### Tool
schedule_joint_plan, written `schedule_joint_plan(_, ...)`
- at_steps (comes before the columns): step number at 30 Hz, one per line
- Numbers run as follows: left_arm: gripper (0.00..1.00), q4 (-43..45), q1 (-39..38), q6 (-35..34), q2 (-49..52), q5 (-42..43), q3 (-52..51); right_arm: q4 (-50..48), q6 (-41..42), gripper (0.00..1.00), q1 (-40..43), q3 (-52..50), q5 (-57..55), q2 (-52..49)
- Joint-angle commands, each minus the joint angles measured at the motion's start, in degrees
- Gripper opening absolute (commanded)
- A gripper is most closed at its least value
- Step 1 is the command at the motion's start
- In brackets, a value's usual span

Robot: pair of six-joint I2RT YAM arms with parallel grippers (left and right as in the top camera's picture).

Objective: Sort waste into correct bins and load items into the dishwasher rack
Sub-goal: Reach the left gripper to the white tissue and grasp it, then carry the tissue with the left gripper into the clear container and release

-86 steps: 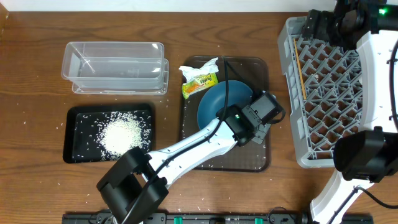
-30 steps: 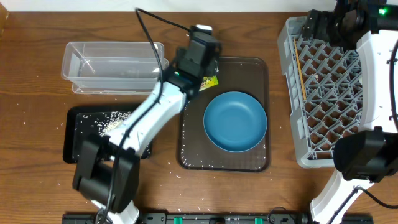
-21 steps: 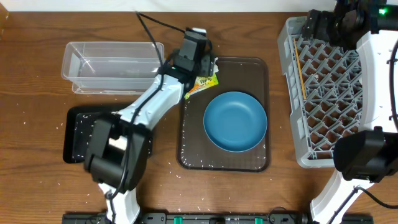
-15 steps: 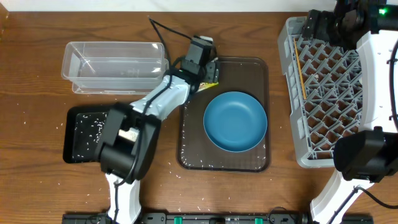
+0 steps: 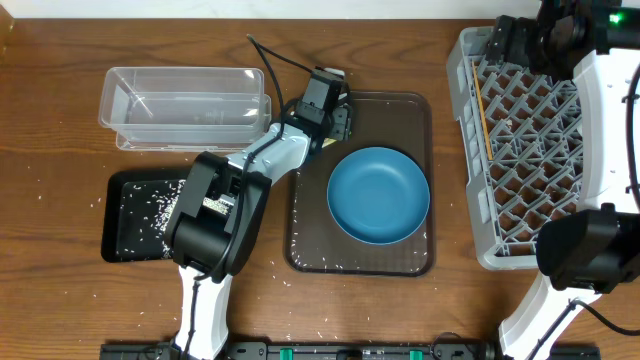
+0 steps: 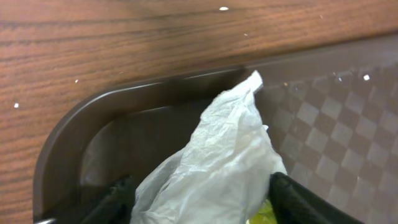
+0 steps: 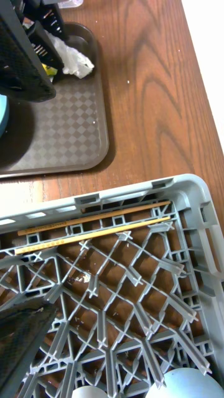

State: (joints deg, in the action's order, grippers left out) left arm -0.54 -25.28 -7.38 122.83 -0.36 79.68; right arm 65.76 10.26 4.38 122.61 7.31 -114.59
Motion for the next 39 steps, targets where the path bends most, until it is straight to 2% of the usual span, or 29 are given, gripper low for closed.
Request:
schedule_joint_plan(1, 0.51, 0.20, 0.24, 0.74, 0.81, -0.70, 0.79, 0.04, 0.61, 0.99, -0.28, 0.17, 0.22, 1.60)
schedule_joint_plan(3, 0.39, 0.22, 0.17, 0.72, 0.72, -0.68, 0.81, 0.04, 0.61, 0.99, -0.28, 0.17, 0.22, 1.60)
schedule_joint_plan(9, 0.14, -0.37, -0.55, 0.70, -2.03, -0.68, 0.81, 0.04, 0.61, 0.99, -0.28, 0.17, 0.22, 1.60)
schedule_joint_plan(13, 0.06, -2.49, -1.68, 0.70, -5.77, -0.68, 0.81, 0.04, 0.61, 0.99, -0.28, 0.17, 0.22, 1.60)
schedule_joint_plan(17, 0.06, -5.03, -2.47, 0.13, -9.20, -0.70, 0.81, 0.04, 0.61, 0.99, -0.28, 0.17, 0.22, 1.60)
schedule_joint_plan(22, 0.06, -7.69, -2.34, -3.96, -12.44, -0.68, 0.81, 0.04, 0.61, 0.99, -0.28, 0.17, 0.22, 1.60)
schedule_joint_plan(27, 0.06, -9.11, -2.19, -4.11, -15.04, -1.16, 0.81, 0.04, 0.61, 0.99, -0.28, 0.17, 0.22, 1.60)
schedule_joint_plan(31, 0.06, -10.10, -1.53, -5.20, -18.53, -7.32, 0.81, 0.04, 0.61, 0.99, -0.28, 0.17, 0.22, 1.60)
schedule_joint_plan(39, 0.06, -14.71, 3.17, -12.94, -28.70, -19.41, 0.81, 0.04, 0.61, 0.99, -0.28, 0.17, 0.22, 1.60)
